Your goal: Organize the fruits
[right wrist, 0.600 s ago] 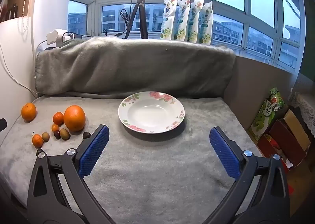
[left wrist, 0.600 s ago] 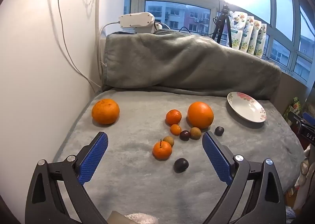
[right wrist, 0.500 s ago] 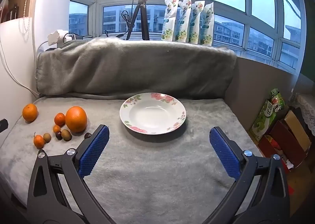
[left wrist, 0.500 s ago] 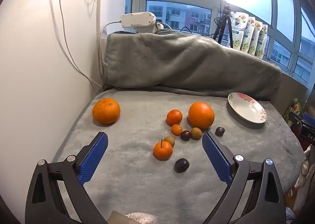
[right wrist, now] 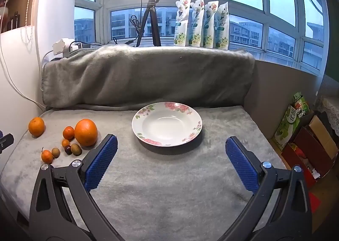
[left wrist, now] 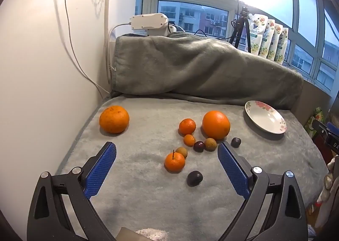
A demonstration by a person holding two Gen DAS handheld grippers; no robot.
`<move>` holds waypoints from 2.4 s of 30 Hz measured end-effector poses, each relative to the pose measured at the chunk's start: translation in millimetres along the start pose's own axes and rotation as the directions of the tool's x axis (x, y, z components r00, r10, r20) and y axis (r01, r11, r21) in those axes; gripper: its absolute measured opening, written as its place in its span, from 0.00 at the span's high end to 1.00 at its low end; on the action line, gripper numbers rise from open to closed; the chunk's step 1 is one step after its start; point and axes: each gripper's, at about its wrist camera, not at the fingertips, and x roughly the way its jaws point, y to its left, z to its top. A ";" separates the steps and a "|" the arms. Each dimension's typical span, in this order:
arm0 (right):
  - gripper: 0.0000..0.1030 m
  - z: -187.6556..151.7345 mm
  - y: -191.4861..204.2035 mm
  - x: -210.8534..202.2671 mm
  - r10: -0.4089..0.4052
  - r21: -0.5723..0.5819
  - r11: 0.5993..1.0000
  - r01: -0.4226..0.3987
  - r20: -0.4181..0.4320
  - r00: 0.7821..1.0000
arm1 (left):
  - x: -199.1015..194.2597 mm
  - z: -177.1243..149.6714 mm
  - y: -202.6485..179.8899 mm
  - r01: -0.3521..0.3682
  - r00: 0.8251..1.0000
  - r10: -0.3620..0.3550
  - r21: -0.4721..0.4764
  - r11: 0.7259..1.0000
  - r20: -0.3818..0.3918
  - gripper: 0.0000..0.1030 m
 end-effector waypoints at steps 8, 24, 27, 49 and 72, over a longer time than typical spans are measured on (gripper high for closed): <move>0.00 -0.9 -2.6 1.9 0.012 0.017 1.000 -0.011 -0.009 1.000 | 0.2 0.7 0.5 0.000 1.000 0.000 -0.003 1.000 -0.001 0.06; 0.00 0.2 -2.7 2.8 0.014 0.023 1.000 -0.014 -0.010 1.000 | 1.3 4.0 -1.3 0.002 1.000 -0.002 0.000 1.000 -0.001 0.06; 0.00 0.8 -4.1 2.5 0.011 0.021 1.000 -0.011 -0.010 1.000 | 1.9 4.0 -1.9 0.002 1.000 -0.002 0.000 1.000 0.000 0.06; 0.00 -0.2 -0.8 6.1 0.015 0.029 0.999 -0.015 -0.019 1.000 | 2.2 1.7 -3.9 0.005 1.000 -0.005 -0.002 1.000 -0.006 0.06; 0.00 -2.7 0.2 9.3 0.023 0.032 0.999 -0.022 -0.024 0.999 | 4.5 -0.8 -3.3 0.003 1.000 -0.003 -0.003 1.000 -0.011 0.06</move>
